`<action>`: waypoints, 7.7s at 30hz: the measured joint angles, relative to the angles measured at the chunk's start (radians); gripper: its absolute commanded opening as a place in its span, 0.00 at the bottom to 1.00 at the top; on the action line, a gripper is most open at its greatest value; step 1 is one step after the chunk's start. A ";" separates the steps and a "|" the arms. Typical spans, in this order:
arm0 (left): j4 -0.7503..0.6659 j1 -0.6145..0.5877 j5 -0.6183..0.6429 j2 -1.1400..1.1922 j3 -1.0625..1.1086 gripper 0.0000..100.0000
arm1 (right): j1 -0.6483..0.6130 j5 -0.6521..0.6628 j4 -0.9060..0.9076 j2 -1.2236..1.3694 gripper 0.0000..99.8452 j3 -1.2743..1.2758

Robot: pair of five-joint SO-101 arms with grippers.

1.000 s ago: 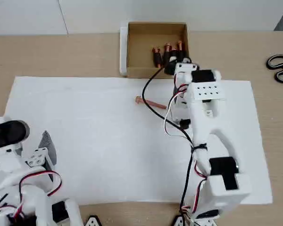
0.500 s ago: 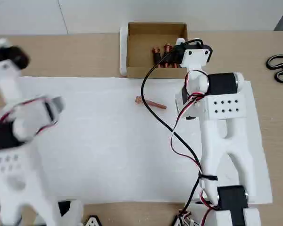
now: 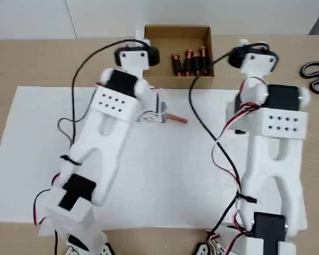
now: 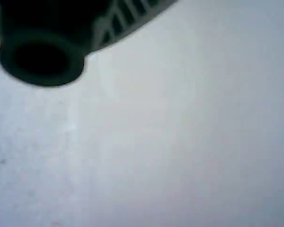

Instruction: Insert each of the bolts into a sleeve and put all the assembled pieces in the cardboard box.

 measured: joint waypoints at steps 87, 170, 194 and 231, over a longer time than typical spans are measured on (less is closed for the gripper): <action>0.038 -0.066 -0.505 0.459 -0.282 0.09 | 0.118 0.002 0.006 -0.008 0.01 0.068; 0.051 -0.187 -0.509 -0.770 0.232 0.01 | 0.052 0.002 -0.164 -0.970 0.00 0.641; 0.051 -0.187 -0.509 -0.783 0.256 0.01 | 0.052 0.002 -0.423 -1.367 0.00 0.881; -0.288 -0.058 -0.166 -0.783 0.428 0.01 | -0.629 -0.041 -0.752 -1.590 0.00 1.545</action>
